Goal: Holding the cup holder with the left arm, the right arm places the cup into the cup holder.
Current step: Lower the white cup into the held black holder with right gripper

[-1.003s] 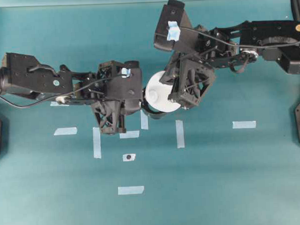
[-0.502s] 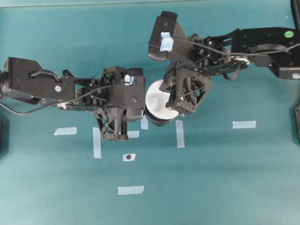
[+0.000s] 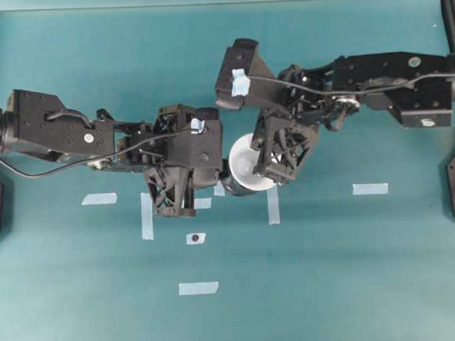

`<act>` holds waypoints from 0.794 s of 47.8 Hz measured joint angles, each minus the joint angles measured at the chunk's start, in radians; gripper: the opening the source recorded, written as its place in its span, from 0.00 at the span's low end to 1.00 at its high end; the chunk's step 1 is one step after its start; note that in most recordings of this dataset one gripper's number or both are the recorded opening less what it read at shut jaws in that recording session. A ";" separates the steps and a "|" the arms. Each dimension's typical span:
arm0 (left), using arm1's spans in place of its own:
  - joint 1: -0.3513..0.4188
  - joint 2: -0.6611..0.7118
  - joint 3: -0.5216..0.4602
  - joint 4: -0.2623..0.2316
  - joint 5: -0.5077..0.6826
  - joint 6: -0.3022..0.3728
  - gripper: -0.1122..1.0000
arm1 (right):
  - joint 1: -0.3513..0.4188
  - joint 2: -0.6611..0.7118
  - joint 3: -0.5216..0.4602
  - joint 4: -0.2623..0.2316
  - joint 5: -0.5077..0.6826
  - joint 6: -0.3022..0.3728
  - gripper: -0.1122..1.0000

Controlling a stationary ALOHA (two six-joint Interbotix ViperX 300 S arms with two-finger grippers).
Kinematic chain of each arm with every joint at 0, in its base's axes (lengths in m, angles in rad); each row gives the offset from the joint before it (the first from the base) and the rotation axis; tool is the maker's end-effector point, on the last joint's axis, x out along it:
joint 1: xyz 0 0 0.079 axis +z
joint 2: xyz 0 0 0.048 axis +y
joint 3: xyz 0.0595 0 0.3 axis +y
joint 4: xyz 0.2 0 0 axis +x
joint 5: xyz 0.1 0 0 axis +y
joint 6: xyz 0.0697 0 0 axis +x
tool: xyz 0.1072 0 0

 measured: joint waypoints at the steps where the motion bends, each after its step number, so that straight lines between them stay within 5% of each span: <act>1: 0.000 0.002 0.000 0.000 0.000 0.000 0.34 | 0.002 0.000 0.000 0.000 -0.002 0.000 0.17; 26: -0.002 0.002 0.000 0.000 -0.003 -0.003 0.34 | 0.006 0.005 0.000 0.000 -0.034 0.000 0.17; 38: -0.002 0.000 0.014 0.000 -0.051 -0.003 0.34 | 0.006 0.005 0.000 0.002 -0.006 0.000 0.29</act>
